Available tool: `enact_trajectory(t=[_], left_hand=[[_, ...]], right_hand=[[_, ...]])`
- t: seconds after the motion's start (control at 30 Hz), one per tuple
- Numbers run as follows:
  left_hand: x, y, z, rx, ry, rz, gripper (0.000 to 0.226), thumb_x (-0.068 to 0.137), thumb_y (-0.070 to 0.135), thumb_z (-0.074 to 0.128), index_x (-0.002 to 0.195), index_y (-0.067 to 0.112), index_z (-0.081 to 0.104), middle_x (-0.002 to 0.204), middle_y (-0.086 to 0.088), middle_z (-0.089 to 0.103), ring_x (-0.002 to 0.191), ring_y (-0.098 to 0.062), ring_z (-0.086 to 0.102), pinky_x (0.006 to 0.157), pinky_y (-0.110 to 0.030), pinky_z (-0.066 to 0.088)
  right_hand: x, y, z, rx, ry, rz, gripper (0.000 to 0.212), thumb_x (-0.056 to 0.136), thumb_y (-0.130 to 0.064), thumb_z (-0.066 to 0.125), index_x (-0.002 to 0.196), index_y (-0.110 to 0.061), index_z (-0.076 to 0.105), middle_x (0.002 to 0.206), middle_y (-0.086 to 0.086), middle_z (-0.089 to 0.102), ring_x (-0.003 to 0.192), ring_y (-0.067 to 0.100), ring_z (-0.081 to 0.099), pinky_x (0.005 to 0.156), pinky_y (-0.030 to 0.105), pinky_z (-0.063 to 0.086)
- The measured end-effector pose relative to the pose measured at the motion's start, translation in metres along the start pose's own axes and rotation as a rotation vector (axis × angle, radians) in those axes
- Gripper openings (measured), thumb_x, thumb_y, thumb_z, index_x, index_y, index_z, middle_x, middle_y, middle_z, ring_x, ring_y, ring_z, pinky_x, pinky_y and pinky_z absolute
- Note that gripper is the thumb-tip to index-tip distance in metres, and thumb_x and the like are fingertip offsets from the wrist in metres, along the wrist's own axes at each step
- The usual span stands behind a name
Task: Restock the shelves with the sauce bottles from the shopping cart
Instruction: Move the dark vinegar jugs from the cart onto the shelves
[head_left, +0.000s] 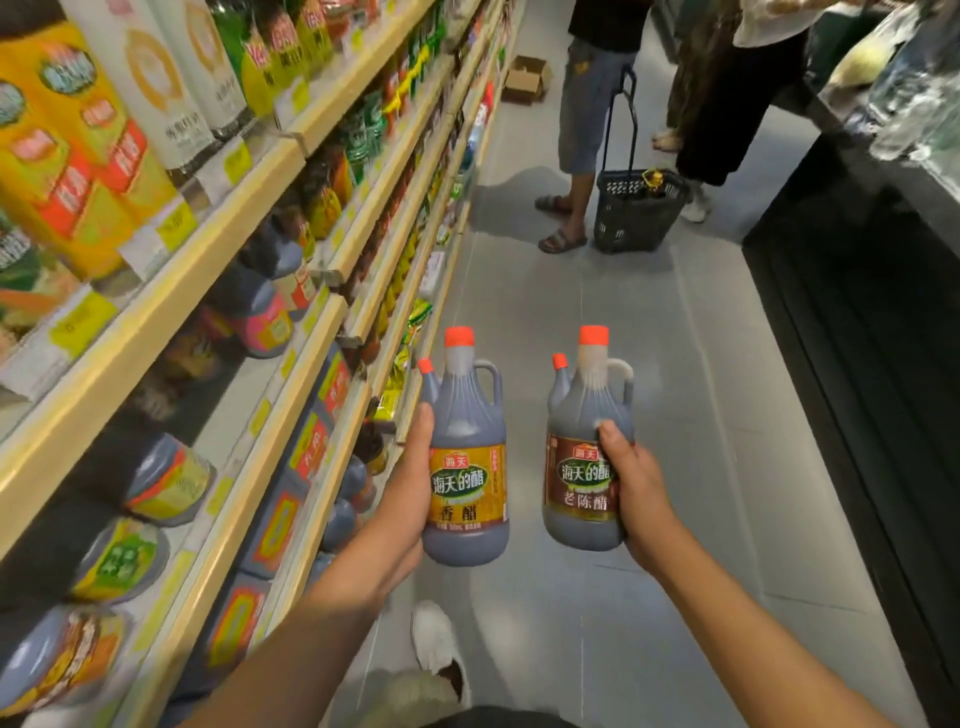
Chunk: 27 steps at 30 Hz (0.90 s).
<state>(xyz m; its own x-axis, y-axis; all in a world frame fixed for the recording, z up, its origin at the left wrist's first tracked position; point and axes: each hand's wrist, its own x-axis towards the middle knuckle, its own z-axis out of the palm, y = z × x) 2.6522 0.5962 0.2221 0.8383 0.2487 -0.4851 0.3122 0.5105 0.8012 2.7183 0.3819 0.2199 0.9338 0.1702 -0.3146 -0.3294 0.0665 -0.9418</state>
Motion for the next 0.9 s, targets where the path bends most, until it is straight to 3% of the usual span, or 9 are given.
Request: enact_trajectory(t=[0.1,0.27,0.33,0.43,0.53,0.63,0.7,0.8,0.9], left_hand=[[0.042,0.035,-0.003,0.011,-0.037,0.003,0.064,0.091,0.072,0.043,0.131,0.025,0.062,0.107,-0.016,0.076,0.095,-0.032,0.075,0.080,-0.046,0.060],[0.087,0.075,-0.021,-0.045,-0.030,-0.007,0.071,0.087,0.078,0.046,0.134,0.027,0.061,0.118,-0.016,0.073,0.107,-0.035,0.071,0.094,-0.056,0.056],[0.102,0.089,-0.029,-0.073,-0.004,0.011,0.069,0.088,0.076,0.043,0.132,0.026,0.064,0.117,-0.015,0.074,0.106,-0.034,0.072,0.088,-0.049,0.060],[0.120,0.103,-0.036,-0.096,0.103,0.004,0.068,0.089,0.077,0.042,0.123,0.025,0.069,0.109,-0.013,0.077,0.097,-0.031,0.075,0.086,-0.046,0.060],[0.137,0.106,-0.041,-0.152,0.203,0.085,0.077,0.081,0.082,0.052,0.138,0.030,0.059,0.123,-0.011,0.072,0.112,-0.033,0.070,0.102,-0.053,0.052],[0.144,0.105,-0.041,-0.167,0.299,0.152,0.067,0.086,0.080,0.046,0.138,0.040,0.057,0.133,-0.005,0.067,0.118,-0.028,0.067,0.103,-0.050,0.051],[0.146,0.101,-0.040,-0.239,0.397,0.162,0.076,0.079,0.086,0.050,0.138,0.040,0.057,0.131,-0.003,0.069,0.116,-0.025,0.068,0.104,-0.050,0.051],[0.136,0.101,-0.030,-0.337,0.516,0.195,0.058,0.091,0.069,0.044,0.129,0.029,0.063,0.114,-0.005,0.076,0.102,-0.023,0.074,0.091,-0.041,0.059],[0.127,0.094,-0.020,-0.397,0.623,0.221,0.047,0.091,0.063,0.044,0.112,0.029,0.069,0.101,-0.004,0.079,0.087,-0.021,0.077,0.071,-0.032,0.062]], right_hand=[[0.047,-0.021,0.029,0.016,-0.018,-0.022,0.063,0.081,-0.048,0.063,0.128,-0.006,0.060,0.100,0.013,0.077,0.087,0.025,0.075,0.068,0.031,0.061],[0.114,-0.049,0.076,0.016,-0.092,-0.026,0.058,0.086,-0.043,0.068,0.124,0.000,0.061,0.089,0.010,0.077,0.075,0.021,0.075,0.062,0.028,0.060],[0.139,-0.055,0.096,-0.011,-0.158,-0.024,0.058,0.083,-0.043,0.065,0.120,0.002,0.063,0.090,0.014,0.076,0.075,0.022,0.075,0.063,0.030,0.060],[0.177,-0.060,0.122,-0.020,-0.256,-0.007,0.059,0.085,-0.043,0.066,0.122,0.002,0.063,0.097,0.019,0.075,0.076,0.024,0.074,0.064,0.031,0.061],[0.210,-0.060,0.147,-0.070,-0.397,0.026,0.066,0.080,-0.047,0.065,0.125,0.002,0.062,0.104,0.023,0.074,0.083,0.029,0.074,0.069,0.034,0.062],[0.241,-0.059,0.170,-0.101,-0.543,0.055,0.063,0.083,-0.043,0.068,0.127,0.002,0.061,0.100,0.017,0.076,0.081,0.025,0.075,0.067,0.032,0.061],[0.260,-0.058,0.182,-0.151,-0.661,0.070,0.078,0.072,-0.057,0.075,0.124,0.000,0.063,0.101,0.016,0.077,0.083,0.025,0.075,0.067,0.031,0.061],[0.277,-0.057,0.200,-0.183,-0.794,0.084,0.108,0.045,-0.076,0.084,0.124,-0.006,0.064,0.108,0.016,0.075,0.089,0.027,0.075,0.069,0.032,0.061],[0.288,-0.051,0.211,-0.187,-0.894,0.103,0.106,0.045,-0.077,0.083,0.124,-0.010,0.065,0.111,0.015,0.074,0.091,0.026,0.074,0.073,0.034,0.061]])
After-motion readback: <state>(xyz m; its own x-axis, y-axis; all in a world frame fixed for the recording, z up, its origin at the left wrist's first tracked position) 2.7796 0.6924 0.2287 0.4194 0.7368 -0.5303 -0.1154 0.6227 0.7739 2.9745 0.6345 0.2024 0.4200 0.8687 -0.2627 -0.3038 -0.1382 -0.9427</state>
